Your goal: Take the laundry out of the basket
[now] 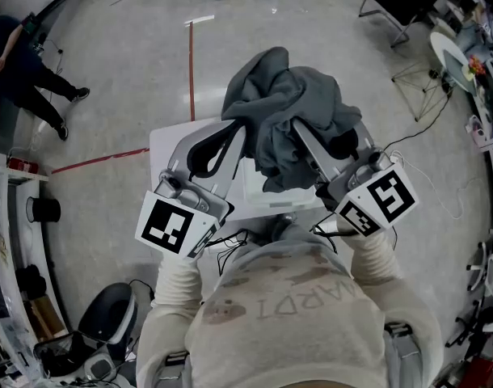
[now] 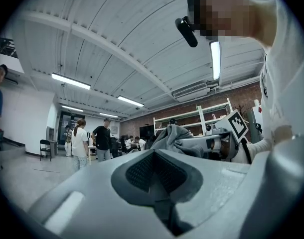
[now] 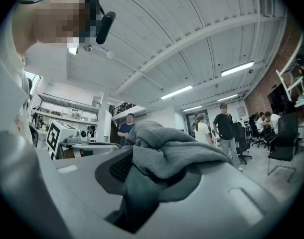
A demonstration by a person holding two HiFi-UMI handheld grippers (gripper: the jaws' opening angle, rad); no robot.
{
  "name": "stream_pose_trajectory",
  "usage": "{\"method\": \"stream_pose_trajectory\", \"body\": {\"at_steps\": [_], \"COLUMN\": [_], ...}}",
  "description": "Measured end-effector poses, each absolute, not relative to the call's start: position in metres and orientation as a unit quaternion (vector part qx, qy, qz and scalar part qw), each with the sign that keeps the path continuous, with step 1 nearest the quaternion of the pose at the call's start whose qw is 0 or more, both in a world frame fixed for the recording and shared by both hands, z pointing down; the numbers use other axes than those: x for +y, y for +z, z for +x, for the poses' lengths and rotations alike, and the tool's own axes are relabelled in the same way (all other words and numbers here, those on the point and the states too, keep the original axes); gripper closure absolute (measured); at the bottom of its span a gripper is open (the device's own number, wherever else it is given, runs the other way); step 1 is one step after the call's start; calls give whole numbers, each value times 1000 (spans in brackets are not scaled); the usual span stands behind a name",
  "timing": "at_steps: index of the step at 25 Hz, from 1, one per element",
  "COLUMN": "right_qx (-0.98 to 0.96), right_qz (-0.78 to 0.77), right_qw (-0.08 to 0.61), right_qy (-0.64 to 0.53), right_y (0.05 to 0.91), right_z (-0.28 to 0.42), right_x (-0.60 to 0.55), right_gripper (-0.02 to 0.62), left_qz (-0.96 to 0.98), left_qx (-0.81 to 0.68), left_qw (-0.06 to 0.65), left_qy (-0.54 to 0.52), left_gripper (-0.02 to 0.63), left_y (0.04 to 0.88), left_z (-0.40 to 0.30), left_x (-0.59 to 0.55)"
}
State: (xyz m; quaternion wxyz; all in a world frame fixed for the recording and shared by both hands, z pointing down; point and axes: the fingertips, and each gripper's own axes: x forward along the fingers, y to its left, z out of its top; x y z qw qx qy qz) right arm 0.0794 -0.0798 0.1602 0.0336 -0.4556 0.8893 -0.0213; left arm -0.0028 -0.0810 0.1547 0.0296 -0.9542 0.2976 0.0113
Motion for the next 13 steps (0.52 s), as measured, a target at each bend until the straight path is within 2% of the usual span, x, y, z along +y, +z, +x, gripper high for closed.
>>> {"method": "stream_pose_trajectory", "body": {"at_steps": [13], "right_qx": [889], "right_qz": [-456], "right_qw": [42], "right_qy": [-13], "right_y": [151], "right_z": [79], "right_x": [-77], "right_gripper": [466], "left_qz": [-952], "left_qx": [302], "left_qw": [32], "left_qy": [18], "left_gripper": [606], "left_y": [150], "left_z": [-6], "left_x": [-78]}}
